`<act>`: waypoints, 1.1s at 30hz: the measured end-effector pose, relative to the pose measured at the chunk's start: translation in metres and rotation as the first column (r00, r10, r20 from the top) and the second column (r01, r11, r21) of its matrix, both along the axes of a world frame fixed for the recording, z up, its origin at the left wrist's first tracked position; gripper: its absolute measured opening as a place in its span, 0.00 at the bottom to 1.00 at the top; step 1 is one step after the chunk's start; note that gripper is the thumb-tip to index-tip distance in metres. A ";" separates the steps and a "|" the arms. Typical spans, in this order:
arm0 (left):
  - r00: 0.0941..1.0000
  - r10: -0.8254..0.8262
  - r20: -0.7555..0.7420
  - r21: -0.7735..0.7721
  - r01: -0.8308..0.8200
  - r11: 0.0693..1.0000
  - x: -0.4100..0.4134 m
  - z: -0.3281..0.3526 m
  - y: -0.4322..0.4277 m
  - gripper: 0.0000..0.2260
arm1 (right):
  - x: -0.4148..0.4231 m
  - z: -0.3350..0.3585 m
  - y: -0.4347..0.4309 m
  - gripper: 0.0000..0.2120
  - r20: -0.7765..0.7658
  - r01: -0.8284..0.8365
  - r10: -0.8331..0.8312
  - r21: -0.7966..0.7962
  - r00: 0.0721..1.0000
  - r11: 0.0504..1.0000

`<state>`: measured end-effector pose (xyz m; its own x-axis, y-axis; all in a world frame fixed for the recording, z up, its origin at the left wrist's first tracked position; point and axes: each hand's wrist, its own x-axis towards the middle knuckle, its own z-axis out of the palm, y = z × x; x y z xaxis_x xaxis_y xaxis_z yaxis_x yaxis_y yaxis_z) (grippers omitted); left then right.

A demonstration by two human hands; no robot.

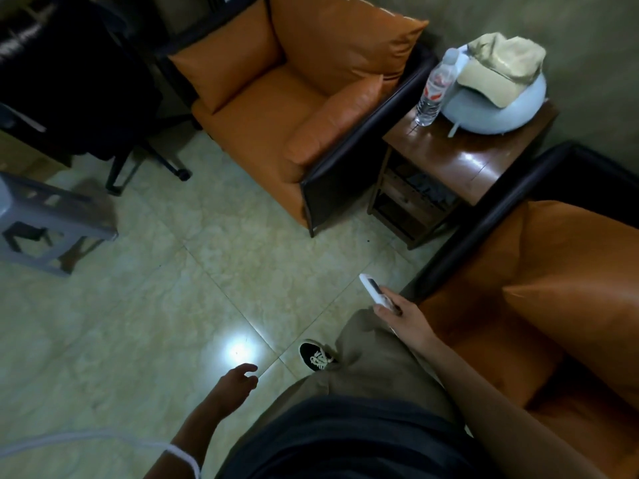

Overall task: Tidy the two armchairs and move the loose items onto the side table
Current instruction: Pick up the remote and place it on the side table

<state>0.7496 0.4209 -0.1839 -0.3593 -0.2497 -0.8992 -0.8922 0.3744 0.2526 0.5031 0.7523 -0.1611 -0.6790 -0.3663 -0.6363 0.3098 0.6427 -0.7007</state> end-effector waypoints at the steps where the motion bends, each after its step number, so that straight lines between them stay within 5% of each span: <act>1: 1.000 -0.011 0.000 0.004 0.011 1.000 -0.005 -0.002 -0.002 0.13 | -0.004 0.000 -0.006 0.28 -0.001 0.017 -0.017 0.003 1.000 1.000; 15: 0.995 -0.095 0.025 0.001 0.095 0.995 -0.190 -0.001 -0.076 0.15 | -0.133 -0.006 -0.075 0.27 0.056 -0.002 -0.008 0.161 0.998 0.987; 22: 0.936 -0.294 -0.192 -0.037 0.293 0.956 -0.384 0.028 -0.072 0.16 | -0.221 -0.002 -0.075 0.31 0.082 0.017 -0.026 0.110 0.996 0.994; 28: 0.872 -0.289 -0.395 0.096 0.352 0.931 -0.532 0.054 -0.016 0.23 | -0.282 0.012 -0.070 0.37 -0.011 0.030 -0.028 0.135 1.000 0.990; 33: 0.896 -0.205 -0.395 0.310 0.339 0.888 -0.616 0.044 0.022 0.29 | -0.322 0.022 -0.073 0.39 -0.059 0.047 -0.037 0.179 0.998 0.983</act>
